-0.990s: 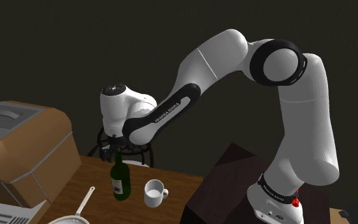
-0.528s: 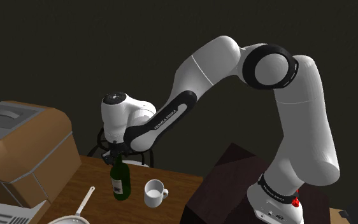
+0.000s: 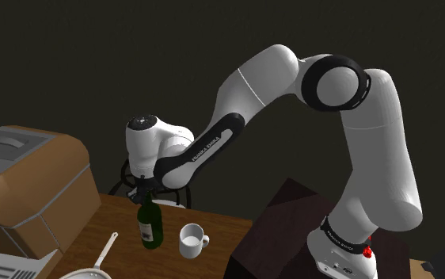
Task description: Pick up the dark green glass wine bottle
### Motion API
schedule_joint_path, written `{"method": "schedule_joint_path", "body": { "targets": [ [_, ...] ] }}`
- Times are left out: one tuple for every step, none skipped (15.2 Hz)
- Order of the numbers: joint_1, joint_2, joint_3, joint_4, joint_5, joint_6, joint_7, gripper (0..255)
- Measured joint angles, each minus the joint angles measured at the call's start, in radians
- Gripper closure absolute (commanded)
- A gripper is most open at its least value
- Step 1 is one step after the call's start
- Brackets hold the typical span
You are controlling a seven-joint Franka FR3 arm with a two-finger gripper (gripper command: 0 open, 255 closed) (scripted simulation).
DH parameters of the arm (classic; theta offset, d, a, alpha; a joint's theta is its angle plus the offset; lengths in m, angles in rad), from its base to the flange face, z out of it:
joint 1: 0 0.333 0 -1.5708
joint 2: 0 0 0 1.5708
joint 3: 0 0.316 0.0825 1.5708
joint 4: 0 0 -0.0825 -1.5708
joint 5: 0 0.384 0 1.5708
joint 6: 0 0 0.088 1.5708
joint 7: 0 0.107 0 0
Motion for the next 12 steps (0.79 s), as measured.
{"method": "schedule_joint_path", "body": {
  "targets": [
    [0.000,0.001,0.000,0.001,0.000,0.000,-0.001,255],
    [-0.001,-0.002,0.002,0.003,0.002,-0.005,-0.002,255],
    [-0.003,-0.009,0.004,0.001,0.006,-0.011,-0.005,255],
    [-0.005,-0.017,0.008,0.001,0.010,-0.019,-0.008,255],
    [-0.007,-0.028,0.012,-0.002,0.015,-0.028,-0.011,255],
    [-0.011,-0.036,0.015,0.001,0.021,-0.038,-0.017,255],
    [-0.014,-0.046,0.019,0.000,0.026,-0.046,-0.021,255],
    [-0.015,-0.052,0.022,0.003,0.030,-0.055,-0.025,255],
    [-0.018,-0.063,0.026,0.001,0.035,-0.063,-0.028,255],
    [-0.021,-0.072,0.029,-0.001,0.039,-0.069,-0.032,255],
    [-0.023,-0.079,0.032,0.003,0.045,-0.080,-0.037,255],
    [-0.026,-0.089,0.035,0.004,0.050,-0.090,-0.041,255]
  ]
}}
